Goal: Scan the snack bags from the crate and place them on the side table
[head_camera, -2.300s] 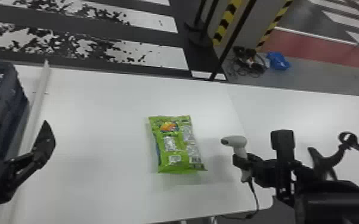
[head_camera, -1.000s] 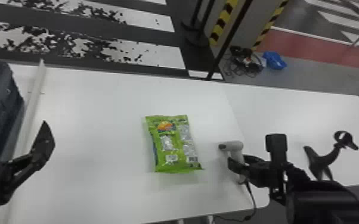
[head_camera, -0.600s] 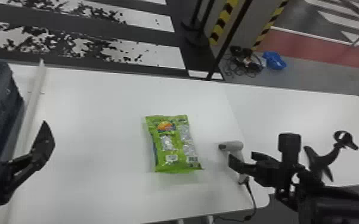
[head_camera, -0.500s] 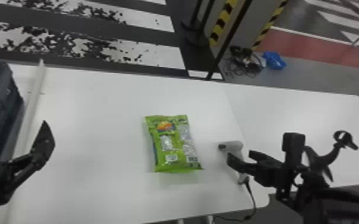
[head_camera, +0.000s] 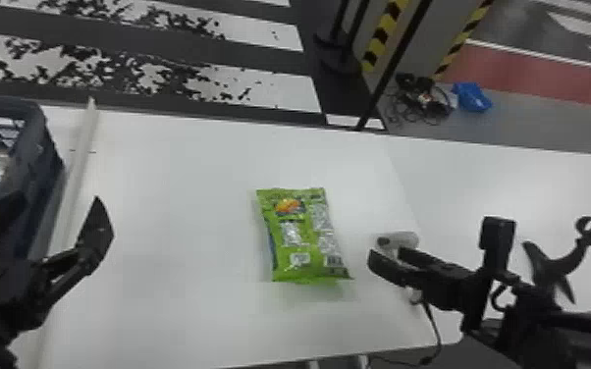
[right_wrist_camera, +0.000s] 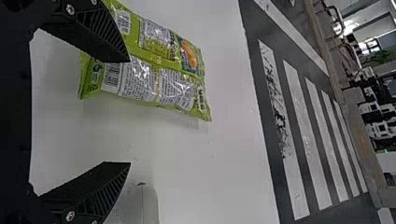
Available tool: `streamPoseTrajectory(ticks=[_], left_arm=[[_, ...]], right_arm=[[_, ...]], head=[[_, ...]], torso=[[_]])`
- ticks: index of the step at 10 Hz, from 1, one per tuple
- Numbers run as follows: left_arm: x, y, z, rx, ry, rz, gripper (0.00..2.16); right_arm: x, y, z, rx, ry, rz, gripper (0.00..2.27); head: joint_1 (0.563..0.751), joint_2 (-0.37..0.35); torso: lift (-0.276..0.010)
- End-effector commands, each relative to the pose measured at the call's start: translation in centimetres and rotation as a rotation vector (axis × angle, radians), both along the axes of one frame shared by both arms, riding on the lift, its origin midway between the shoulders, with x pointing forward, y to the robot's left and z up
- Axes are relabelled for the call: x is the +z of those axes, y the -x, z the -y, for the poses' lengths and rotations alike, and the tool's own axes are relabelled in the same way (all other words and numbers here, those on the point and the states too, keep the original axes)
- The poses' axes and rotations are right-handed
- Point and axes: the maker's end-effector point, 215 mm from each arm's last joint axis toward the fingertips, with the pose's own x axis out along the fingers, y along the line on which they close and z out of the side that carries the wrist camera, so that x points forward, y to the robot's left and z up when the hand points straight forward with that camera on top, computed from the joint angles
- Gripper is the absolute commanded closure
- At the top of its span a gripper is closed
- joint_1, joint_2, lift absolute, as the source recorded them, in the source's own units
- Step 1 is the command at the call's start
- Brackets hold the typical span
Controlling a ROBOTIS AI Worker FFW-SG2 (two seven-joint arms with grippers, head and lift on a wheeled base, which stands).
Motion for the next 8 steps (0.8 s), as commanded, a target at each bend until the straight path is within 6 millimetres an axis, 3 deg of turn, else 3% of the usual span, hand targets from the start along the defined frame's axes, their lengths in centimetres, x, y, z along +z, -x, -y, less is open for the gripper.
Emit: streamPoseTrajectory(ticks=[1,4,8], left_arm=[[0.1,0.0,0.0,0.0,0.0,0.001,0.09],[0.2,0.2,0.0,-0.002,-0.002,0.001,0.09],[0.2,0.5,0.0,-0.006,-0.005,-0.001,0.09]], right_arm=[[-1.0,0.2,-2.0,0.035,-0.037,-0.033,0.11],[-2.8,0.5,-5.8,0.117,-0.109,-0.1,0.11],[-4.1,0.0,-7.5,0.163,-0.101,-0.123,0.11]], head=[[0.695,-0.274],[0.695,-0.227],[0.695,-0.174]], torso=[[-0.094],[-0.094],[-0.094]])
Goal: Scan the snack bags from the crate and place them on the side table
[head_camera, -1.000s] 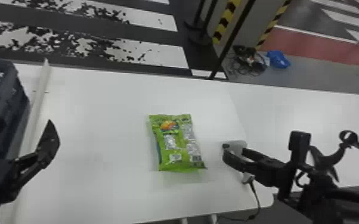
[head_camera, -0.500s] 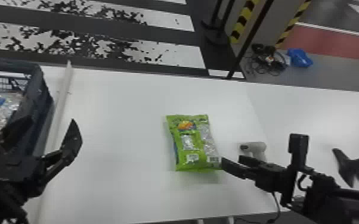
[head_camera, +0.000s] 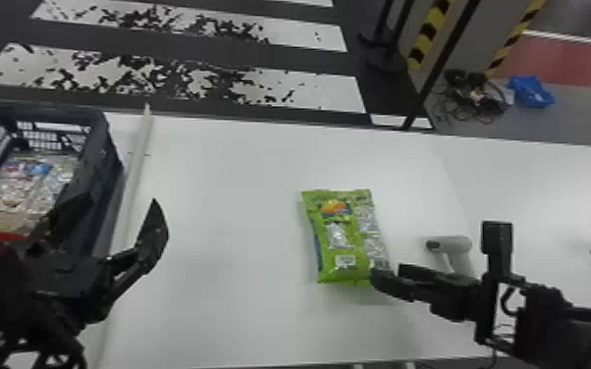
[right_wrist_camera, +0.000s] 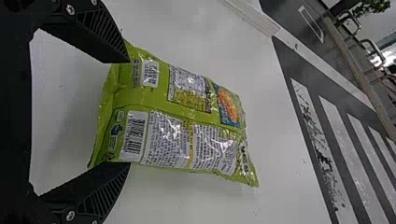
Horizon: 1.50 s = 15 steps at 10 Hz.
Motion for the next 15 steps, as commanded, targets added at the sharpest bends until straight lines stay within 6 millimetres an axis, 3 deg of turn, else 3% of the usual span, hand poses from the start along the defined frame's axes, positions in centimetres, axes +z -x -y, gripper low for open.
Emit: streamPoseTrajectory(ticks=[1,4,7,8,9,12,15], left_arm=[[0.0,0.1,0.0,-0.001,0.0,-0.001,0.09],[-0.1,0.4,0.2,-0.005,0.004,-0.004,0.09],[-0.2,0.6,0.1,-0.007,0.002,-0.004,0.09],[-0.3,0.6,-0.1,-0.005,0.001,-0.005,0.09],[-0.2,0.6,-0.2,-0.002,0.001,-0.002,0.09],[-0.2,0.5,0.0,-0.004,0.005,-0.002,0.09],[-0.2,0.5,-0.1,-0.003,0.005,-0.001,0.09]], right_arm=[[-0.2,-0.3,0.1,0.007,0.024,0.006,0.11],[-1.4,-0.6,-0.2,0.026,0.041,-0.016,0.11],[-2.9,-2.5,-0.5,0.059,0.101,-0.004,0.13],[-3.2,-2.8,-0.3,0.073,0.137,0.009,0.93],[-3.5,-2.7,-0.1,0.065,0.149,0.004,2.11],[-2.4,-2.3,0.0,0.085,0.113,0.044,2.24],[2.6,-3.2,3.5,-0.02,0.033,0.136,2.24]], head=[[0.695,-0.169],[0.695,-0.172],[0.695,-0.163],[0.695,-0.16],[0.695,-0.159],[0.695,-0.157],[0.695,-0.174]], torso=[[-0.094],[-0.094],[-0.094],[-0.094],[-0.094],[-0.094],[-0.094]])
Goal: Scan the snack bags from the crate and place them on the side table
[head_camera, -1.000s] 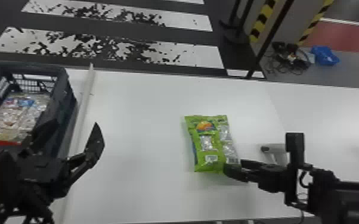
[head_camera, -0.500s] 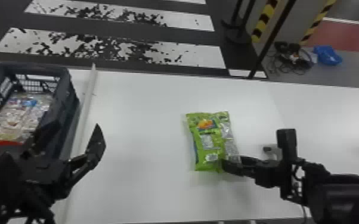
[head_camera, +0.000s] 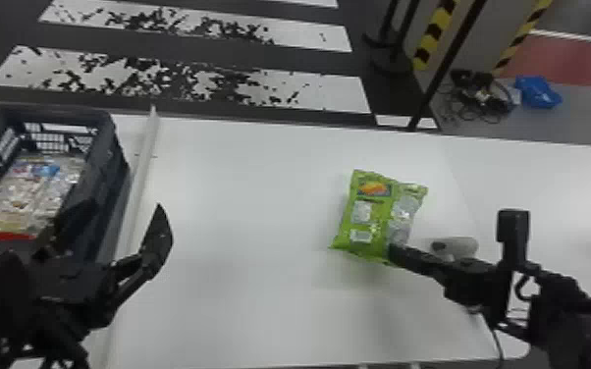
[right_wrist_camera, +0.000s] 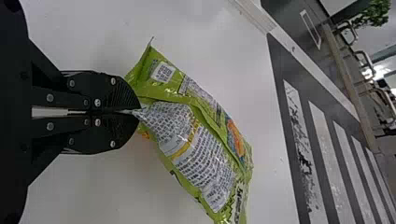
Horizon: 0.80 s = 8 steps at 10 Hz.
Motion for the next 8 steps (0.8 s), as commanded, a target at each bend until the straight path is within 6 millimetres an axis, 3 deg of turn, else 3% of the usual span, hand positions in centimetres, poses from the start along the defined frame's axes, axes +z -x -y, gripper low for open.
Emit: streamPoseTrajectory(ticks=[1,4,6,8], left_arm=[[0.0,0.0,0.1,-0.001,0.001,0.001,0.09],[0.0,0.0,0.2,-0.004,0.003,-0.001,0.09],[0.1,0.0,0.3,-0.006,0.002,0.001,0.09],[0.3,0.0,0.4,-0.006,0.002,0.004,0.09]], right_arm=[[3.4,-0.7,3.1,-0.079,-0.051,0.064,2.24],[8.5,-1.5,12.5,-0.303,-0.098,0.175,2.24],[9.7,-0.9,18.6,-0.455,-0.109,0.205,2.24],[9.2,0.1,23.8,-0.593,-0.088,0.215,2.24]], head=[[0.695,-0.192],[0.695,-0.288],[0.695,-0.35],[0.695,-0.35]], torso=[[-0.094],[-0.094],[-0.094],[-0.094]])
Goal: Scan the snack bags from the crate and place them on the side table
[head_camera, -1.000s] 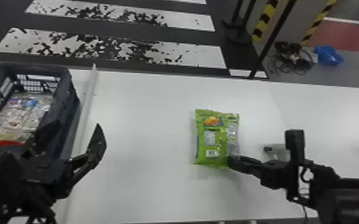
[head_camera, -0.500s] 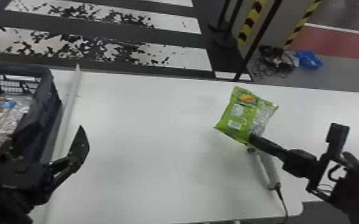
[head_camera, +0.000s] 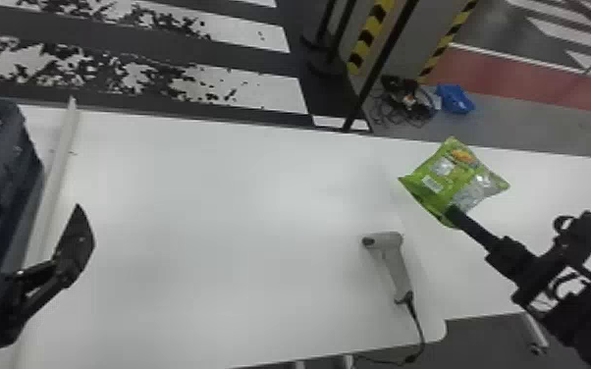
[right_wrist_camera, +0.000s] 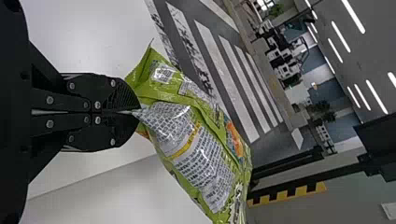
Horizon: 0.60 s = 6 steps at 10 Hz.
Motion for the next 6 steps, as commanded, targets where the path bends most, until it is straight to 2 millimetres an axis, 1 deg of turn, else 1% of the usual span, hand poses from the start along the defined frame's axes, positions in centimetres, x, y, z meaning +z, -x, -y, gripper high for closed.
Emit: streamPoseTrajectory(ticks=[1,2,3,4,5,6], left_arm=[[0.1,0.1,0.1,-0.001,-0.001,0.0,0.09],[0.0,0.2,0.2,-0.003,0.0,-0.001,0.09],[0.0,0.2,0.2,-0.003,-0.002,-0.003,0.09],[0.1,0.3,0.2,-0.003,-0.002,-0.003,0.09],[0.2,0.3,0.2,-0.004,-0.003,0.0,0.09],[0.2,0.3,0.2,-0.004,-0.003,-0.001,0.09]], right_arm=[[-1.4,0.9,3.2,-0.084,0.005,-0.022,2.24],[-3.0,1.5,4.5,-0.121,-0.002,-0.053,2.24],[-4.9,2.2,5.5,-0.167,-0.01,-0.099,2.22],[-6.8,2.8,6.0,-0.201,-0.02,-0.138,2.17],[-8.2,3.2,6.3,-0.221,-0.023,-0.161,2.11],[-9.5,3.7,6.7,-0.249,-0.018,-0.187,1.98]], head=[[0.695,-0.35],[0.695,-0.35],[0.695,-0.35],[0.695,-0.35],[0.695,-0.35],[0.695,-0.35]], torso=[[-0.094],[-0.094],[-0.094],[-0.094],[-0.094],[-0.094]])
